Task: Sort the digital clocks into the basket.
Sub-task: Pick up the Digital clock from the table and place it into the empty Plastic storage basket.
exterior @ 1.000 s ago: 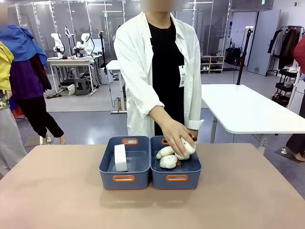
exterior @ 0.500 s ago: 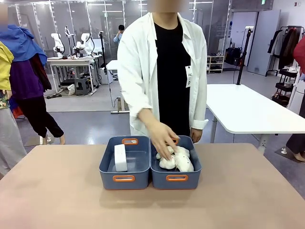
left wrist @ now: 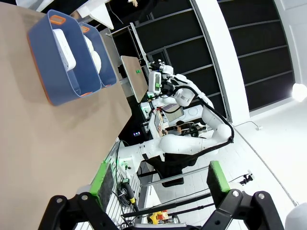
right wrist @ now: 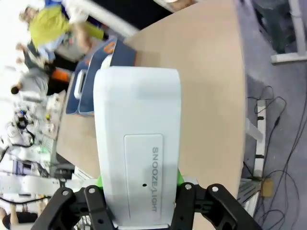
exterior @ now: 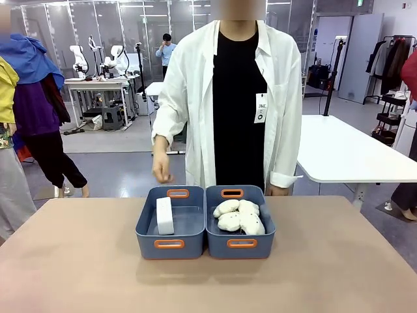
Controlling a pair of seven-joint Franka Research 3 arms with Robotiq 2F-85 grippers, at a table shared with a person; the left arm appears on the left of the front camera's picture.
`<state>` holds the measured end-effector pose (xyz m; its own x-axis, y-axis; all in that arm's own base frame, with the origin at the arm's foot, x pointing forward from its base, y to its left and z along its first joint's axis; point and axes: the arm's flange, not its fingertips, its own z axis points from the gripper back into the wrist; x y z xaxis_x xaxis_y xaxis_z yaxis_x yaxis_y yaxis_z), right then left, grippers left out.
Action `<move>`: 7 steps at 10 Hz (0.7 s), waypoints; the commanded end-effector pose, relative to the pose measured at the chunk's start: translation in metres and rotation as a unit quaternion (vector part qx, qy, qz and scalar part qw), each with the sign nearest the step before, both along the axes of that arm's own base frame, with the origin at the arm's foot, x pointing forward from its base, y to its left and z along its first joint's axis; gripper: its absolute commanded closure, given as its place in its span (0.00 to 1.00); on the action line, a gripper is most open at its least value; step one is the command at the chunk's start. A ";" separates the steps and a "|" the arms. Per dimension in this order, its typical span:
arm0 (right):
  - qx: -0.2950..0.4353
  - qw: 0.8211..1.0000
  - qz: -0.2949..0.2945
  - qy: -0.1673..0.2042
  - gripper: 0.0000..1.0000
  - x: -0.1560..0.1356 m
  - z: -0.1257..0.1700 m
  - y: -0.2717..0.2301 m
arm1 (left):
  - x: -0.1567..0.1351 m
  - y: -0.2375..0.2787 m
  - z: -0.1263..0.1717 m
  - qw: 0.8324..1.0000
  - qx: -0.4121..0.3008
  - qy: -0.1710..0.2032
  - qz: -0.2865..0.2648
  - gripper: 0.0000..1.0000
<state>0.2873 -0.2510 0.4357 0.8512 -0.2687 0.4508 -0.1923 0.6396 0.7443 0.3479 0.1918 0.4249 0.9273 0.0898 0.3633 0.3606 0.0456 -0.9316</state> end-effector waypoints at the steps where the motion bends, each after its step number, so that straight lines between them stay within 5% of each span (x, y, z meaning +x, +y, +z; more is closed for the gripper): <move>1: -0.069 0.993 0.091 -0.032 0.87 0.042 0.041 0.087 | -0.006 0.000 0.004 1.000 0.000 0.003 -0.002 0.00; 3: -0.140 0.979 0.148 -0.024 0.87 0.076 0.073 0.181 | -0.006 0.000 0.004 1.000 0.000 0.003 -0.002 0.00; 4: -0.172 0.976 0.132 -0.017 0.87 0.089 0.081 0.231 | -0.006 0.000 0.004 1.000 0.000 0.003 -0.002 0.00; 7: -0.255 0.946 0.199 -0.014 0.87 0.111 0.078 0.382 | -0.006 0.000 0.004 1.000 0.000 0.003 -0.002 0.00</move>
<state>0.3784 0.1130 0.5182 0.8144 0.2964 0.4989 -0.5176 0.7597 0.3935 0.3475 0.1923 0.4250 0.9270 0.0913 0.3637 0.3609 0.0462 -0.9315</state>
